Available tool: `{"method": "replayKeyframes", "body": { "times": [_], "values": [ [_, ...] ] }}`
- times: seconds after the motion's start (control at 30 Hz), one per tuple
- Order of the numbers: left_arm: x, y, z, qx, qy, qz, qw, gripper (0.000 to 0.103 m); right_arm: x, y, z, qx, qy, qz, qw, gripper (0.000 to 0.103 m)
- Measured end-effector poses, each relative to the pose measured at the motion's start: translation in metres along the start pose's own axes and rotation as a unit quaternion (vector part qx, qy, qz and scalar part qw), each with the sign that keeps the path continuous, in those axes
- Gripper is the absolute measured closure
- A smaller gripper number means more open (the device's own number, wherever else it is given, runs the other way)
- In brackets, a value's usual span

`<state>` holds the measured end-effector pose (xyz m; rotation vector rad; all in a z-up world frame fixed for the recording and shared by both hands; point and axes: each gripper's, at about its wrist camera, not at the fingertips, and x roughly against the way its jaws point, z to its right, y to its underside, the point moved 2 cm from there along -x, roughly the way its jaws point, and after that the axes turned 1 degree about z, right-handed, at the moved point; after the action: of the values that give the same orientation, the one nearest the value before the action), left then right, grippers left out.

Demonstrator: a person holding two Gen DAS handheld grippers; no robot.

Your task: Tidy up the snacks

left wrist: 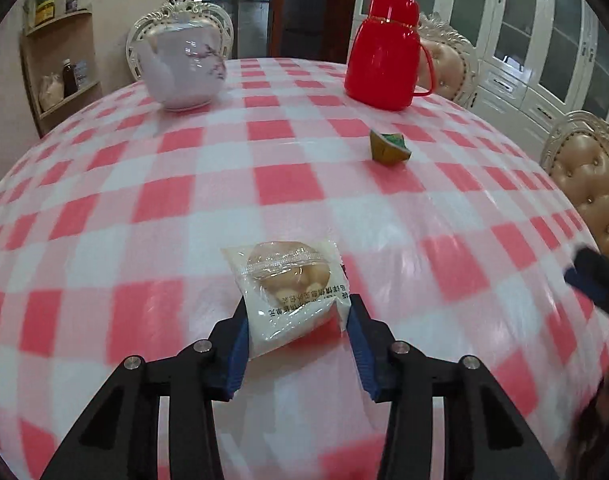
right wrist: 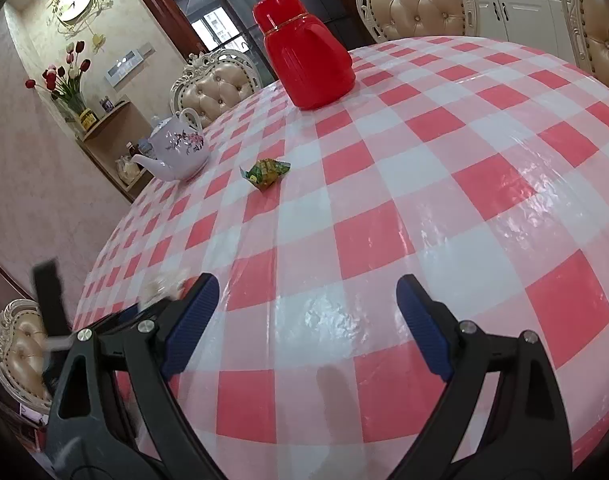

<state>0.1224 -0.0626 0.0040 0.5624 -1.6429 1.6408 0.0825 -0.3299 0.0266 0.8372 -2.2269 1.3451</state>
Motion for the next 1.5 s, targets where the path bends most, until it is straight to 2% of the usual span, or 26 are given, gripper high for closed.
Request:
{"method": "replayKeyframes", "body": {
  "times": [0.13, 0.37, 0.7, 0.8, 0.93, 1.13, 1.17, 1.27, 1.4, 1.5],
  "values": [
    [0.018, 0.021, -0.028, 0.024, 0.01, -0.002, 0.9997, 0.057, -0.006, 0.003, -0.002, 0.012, 0.014, -0.009, 1.0, 0.012],
    [0.022, 0.023, -0.048, 0.055, 0.032, 0.008, 0.998, 0.057, -0.016, 0.001, -0.017, 0.056, 0.029, 0.002, 0.998, 0.012],
    [0.013, 0.02, -0.062, 0.098, 0.065, 0.005, 0.9931, 0.057, -0.109, -0.048, -0.061, 0.115, 0.016, -0.025, 0.993, 0.01],
    [0.011, 0.018, -0.066, 0.106, 0.07, 0.004, 0.9918, 0.056, -0.142, -0.066, -0.073, 0.153, 0.03, -0.036, 0.987, 0.01],
    [0.01, 0.016, -0.066, 0.108, 0.072, 0.003, 0.9915, 0.056, -0.175, -0.082, -0.08, 0.199, 0.023, -0.063, 0.978, 0.01],
    [0.009, 0.016, -0.065, 0.105, 0.069, 0.003, 0.9921, 0.056, -0.208, -0.083, -0.09, 0.26, 0.025, -0.116, 0.958, 0.011],
    [0.009, 0.017, -0.065, 0.105, 0.069, 0.003, 0.9921, 0.056, -0.211, -0.082, -0.091, 0.264, 0.028, -0.122, 0.956, 0.014],
    [0.009, 0.017, -0.063, 0.1, 0.064, 0.003, 0.9929, 0.055, -0.206, -0.078, -0.094, 0.289, 0.048, -0.108, 0.95, 0.053],
    [0.009, 0.016, -0.064, 0.099, 0.064, 0.002, 0.993, 0.055, -0.187, -0.066, -0.099, 0.299, 0.049, -0.091, 0.949, 0.055],
    [0.009, 0.016, -0.064, 0.095, 0.063, 0.001, 0.9934, 0.055, -0.169, -0.057, -0.104, 0.262, 0.029, -0.082, 0.961, 0.056]
  ]
}}
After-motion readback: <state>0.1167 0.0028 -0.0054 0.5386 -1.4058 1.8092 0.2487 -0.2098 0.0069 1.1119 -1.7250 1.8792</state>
